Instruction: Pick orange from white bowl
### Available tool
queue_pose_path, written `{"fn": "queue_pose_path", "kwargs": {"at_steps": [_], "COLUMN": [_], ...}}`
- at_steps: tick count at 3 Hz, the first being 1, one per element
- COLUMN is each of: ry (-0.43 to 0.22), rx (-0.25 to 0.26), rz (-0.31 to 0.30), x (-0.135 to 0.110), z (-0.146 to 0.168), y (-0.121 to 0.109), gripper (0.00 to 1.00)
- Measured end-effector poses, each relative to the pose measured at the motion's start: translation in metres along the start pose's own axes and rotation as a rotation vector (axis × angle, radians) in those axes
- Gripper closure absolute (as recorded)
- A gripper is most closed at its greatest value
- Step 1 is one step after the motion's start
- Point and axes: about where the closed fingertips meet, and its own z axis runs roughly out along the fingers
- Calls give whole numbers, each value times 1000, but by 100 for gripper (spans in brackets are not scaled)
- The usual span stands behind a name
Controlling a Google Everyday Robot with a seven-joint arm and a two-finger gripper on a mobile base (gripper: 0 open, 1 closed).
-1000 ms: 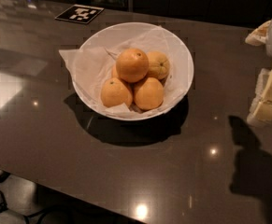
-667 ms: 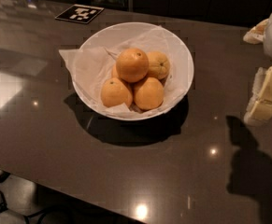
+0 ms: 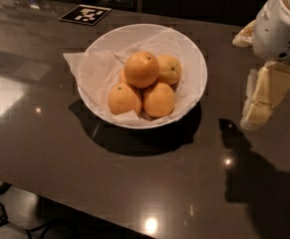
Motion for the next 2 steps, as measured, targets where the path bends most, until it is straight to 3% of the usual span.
{"fn": "queue_pose_path", "kwargs": {"at_steps": [1, 2], "ry": [-17, -18], "rx": [-56, -58], "rz": [-57, -59], "x": [-22, -23], "z": [11, 11], "y": [-5, -5], "gripper": [0, 0]}}
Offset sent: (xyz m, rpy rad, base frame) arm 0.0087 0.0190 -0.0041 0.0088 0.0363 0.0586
